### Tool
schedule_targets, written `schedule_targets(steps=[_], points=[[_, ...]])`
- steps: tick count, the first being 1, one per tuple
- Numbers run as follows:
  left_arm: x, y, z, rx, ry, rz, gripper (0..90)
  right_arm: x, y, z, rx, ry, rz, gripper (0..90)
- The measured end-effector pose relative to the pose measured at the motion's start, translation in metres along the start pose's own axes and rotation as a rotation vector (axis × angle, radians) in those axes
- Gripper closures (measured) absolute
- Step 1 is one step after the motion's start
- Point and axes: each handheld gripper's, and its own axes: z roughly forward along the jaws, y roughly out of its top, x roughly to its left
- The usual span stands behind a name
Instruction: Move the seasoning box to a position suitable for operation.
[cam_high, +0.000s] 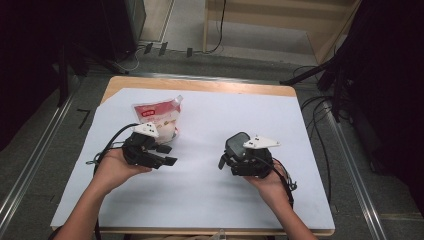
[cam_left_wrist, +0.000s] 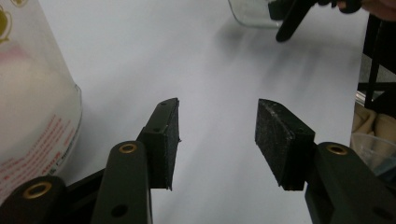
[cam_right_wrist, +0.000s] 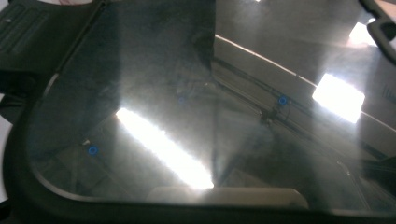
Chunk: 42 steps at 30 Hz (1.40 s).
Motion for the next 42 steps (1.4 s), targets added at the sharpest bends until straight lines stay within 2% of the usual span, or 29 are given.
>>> schedule_targets(steps=[2, 4, 9, 17, 20, 22, 26, 33, 42], points=[[-0.001, 0.001, 0.002, -0.011, -0.001, -0.007, 52.5, 0.003, -0.001, 0.003, 0.008, 0.008, -0.01, 15.4], [-0.002, 0.001, 0.004, 0.002, 0.002, 0.008, 52.2, 0.008, -0.002, 0.009, 0.018, 0.039, -0.012, 15.4], [-0.003, 0.0, 0.007, 0.017, 0.003, 0.025, 50.2, 0.016, -0.004, 0.019, 0.023, 0.07, -0.02, 15.4], [-0.003, 0.0, 0.007, 0.017, -0.001, 0.027, 49.2, 0.024, -0.007, 0.036, 0.036, 0.089, -0.037, 15.4], [-0.004, 0.001, 0.008, 0.022, 0.001, 0.033, 48.9, 0.028, -0.009, 0.043, 0.04, 0.089, -0.039, 15.4], [-0.004, 0.0, 0.009, 0.015, -0.004, 0.027, 48.3, 0.03, -0.01, 0.046, 0.038, 0.089, -0.049, 15.3], [-0.006, 0.001, 0.012, 0.025, -0.007, 0.039, 48.0, 0.035, -0.014, 0.052, 0.024, 0.074, -0.081, 15.3], [-0.006, 0.001, 0.015, 0.036, -0.011, 0.041, 46.6, 0.037, -0.019, 0.052, -0.001, 0.065, -0.099, 15.2], [-0.007, 0.001, 0.015, 0.04, -0.009, 0.042, 45.0, 0.036, -0.019, 0.052, 0.001, 0.07, -0.105, 15.0]])
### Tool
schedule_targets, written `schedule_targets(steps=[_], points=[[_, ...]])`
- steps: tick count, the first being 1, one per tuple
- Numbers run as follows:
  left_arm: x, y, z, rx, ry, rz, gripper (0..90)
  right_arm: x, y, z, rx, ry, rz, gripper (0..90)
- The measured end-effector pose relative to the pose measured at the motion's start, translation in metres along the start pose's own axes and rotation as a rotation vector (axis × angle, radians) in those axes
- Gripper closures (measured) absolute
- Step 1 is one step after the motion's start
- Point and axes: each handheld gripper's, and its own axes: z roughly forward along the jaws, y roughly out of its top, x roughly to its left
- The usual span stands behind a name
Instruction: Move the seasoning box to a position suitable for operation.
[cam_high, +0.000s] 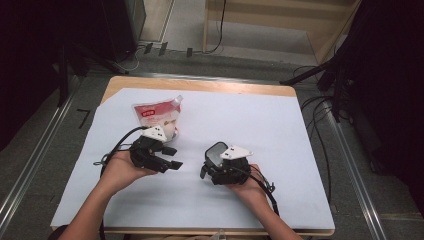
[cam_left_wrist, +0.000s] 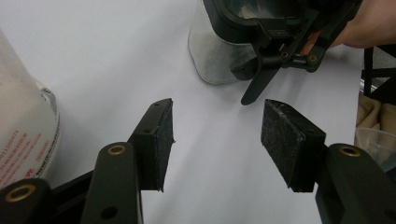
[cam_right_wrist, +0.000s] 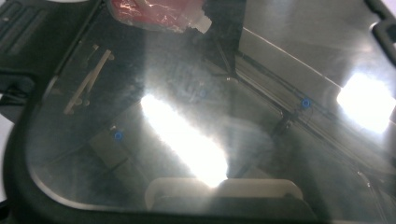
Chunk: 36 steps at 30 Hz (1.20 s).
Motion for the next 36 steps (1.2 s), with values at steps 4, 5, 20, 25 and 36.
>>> schedule_targets(steps=[4, 5, 20, 25, 36], points=[[0.0, 0.0, 0.001, -0.005, -0.006, 0.0, 44.6, -0.001, 0.0, -0.002, 0.001, 0.013, 0.026, 13.9], [0.0, 0.0, 0.001, -0.003, -0.007, 0.004, 44.3, -0.002, 0.001, -0.003, -0.005, 0.022, 0.047, 13.6], [-0.002, 0.002, 0.003, -0.002, -0.005, 0.018, 42.6, -0.005, 0.003, -0.021, 0.023, 0.071, 0.065, 6.9], [-0.003, 0.004, 0.006, -0.012, -0.004, 0.02, 43.2, -0.011, -0.002, -0.031, 0.067, 0.118, 0.087, 6.9], [-0.006, 0.011, 0.013, -0.004, -0.022, 0.034, 47.4, -0.013, -0.007, -0.061, 0.076, 0.182, 0.068, 10.4]])
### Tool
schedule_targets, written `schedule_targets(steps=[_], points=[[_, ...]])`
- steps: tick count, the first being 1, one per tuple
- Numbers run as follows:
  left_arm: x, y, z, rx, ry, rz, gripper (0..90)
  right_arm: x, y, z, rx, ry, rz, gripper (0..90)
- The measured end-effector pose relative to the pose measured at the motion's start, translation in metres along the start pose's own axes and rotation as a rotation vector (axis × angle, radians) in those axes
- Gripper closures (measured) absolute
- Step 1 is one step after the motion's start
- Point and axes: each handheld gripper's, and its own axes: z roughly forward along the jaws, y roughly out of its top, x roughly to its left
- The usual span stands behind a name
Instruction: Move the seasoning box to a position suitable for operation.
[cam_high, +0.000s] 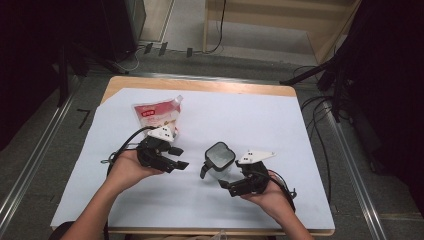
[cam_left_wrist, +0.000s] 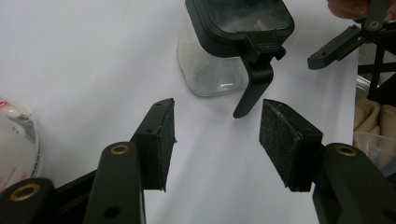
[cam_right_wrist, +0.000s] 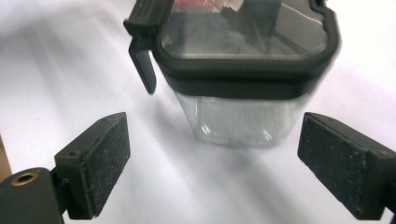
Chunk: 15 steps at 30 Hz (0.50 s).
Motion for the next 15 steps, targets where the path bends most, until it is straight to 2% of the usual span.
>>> schedule_targets(steps=[1, 3, 5, 7, 8, 12, 13, 14, 15], points=[[-0.001, 0.002, 0.001, -0.009, 0.007, 0.002, 48.7, -0.001, -0.002, -0.005, 0.011, -0.006, 0.001, 15.3], [0.0, 0.004, 0.002, -0.019, -0.001, -0.006, 51.0, -0.002, -0.002, -0.011, 0.003, -0.038, -0.011, 18.7], [0.0, 0.004, 0.003, -0.015, -0.005, -0.01, 52.2, -0.004, -0.002, -0.014, -0.009, -0.044, -0.008, 22.2], [0.0, 0.005, 0.006, -0.007, -0.005, -0.001, 57.5, -0.012, -0.002, -0.021, -0.01, -0.05, 0.018, 35.3], [0.0, 0.005, 0.006, -0.007, -0.005, -0.001, 59.0, -0.012, -0.002, -0.021, -0.01, -0.05, 0.018, 35.3], [0.002, 0.005, 0.011, 0.008, -0.007, -0.003, 63.0, -0.019, -0.002, -0.026, -0.006, -0.064, 0.041, 51.6], [0.002, 0.005, 0.013, 0.0, -0.007, -0.012, 67.4, -0.022, -0.001, -0.028, -0.01, -0.062, 0.052, 58.8], [0.003, 0.005, 0.014, 0.01, -0.005, -0.006, 67.4, -0.022, -0.001, -0.028, -0.01, -0.062, 0.052, 58.8], [0.002, 0.005, 0.016, 0.007, -0.006, 0.001, 73.8, -0.024, -0.001, -0.029, -0.009, -0.05, 0.081, 66.7]])
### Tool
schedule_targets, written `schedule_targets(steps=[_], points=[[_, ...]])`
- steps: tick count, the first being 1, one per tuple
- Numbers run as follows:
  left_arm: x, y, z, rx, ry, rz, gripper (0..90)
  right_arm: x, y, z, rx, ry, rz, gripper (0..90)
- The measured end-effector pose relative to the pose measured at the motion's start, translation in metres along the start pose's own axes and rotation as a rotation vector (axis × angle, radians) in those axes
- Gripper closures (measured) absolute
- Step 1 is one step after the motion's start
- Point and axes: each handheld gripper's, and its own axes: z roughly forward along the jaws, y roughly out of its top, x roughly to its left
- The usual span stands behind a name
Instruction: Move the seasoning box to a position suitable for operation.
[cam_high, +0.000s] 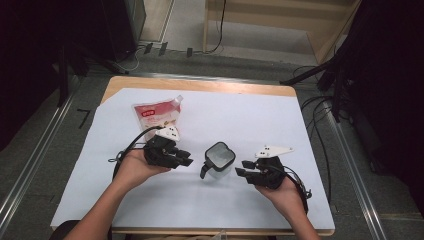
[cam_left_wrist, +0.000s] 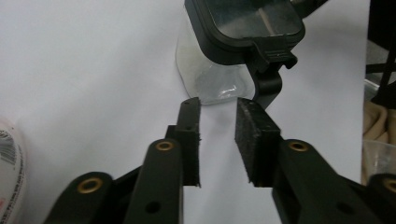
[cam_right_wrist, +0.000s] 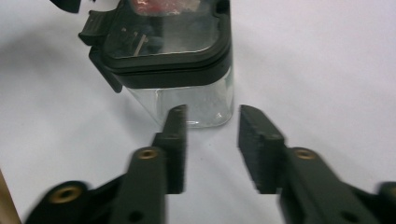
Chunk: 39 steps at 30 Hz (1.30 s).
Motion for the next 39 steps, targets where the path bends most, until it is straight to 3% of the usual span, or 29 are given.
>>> schedule_targets(steps=[3, 6, 22, 26, 39], points=[[0.0, 0.001, 0.005, 0.001, -0.01, 0.019, 81.4, -0.002, 0.0, 0.0, -0.003, 0.0, 0.016, 74.7], [0.001, 0.001, 0.012, 0.013, -0.027, 0.003, 90.0, -0.001, 0.001, 0.001, -0.015, -0.015, -0.019, 90.0], [-0.009, 0.006, 0.036, 0.022, -0.062, 0.011, 90.0, 0.004, 0.006, 0.012, 0.014, 0.01, -0.043, 90.0], [-0.011, 0.007, 0.039, 0.034, -0.055, 0.029, 90.0, 0.005, 0.006, 0.016, 0.021, 0.011, -0.051, 90.0], [-0.013, 0.008, 0.04, 0.032, -0.066, 0.012, 90.0, 0.004, 0.008, 0.017, 0.017, -0.004, -0.036, 90.0]])
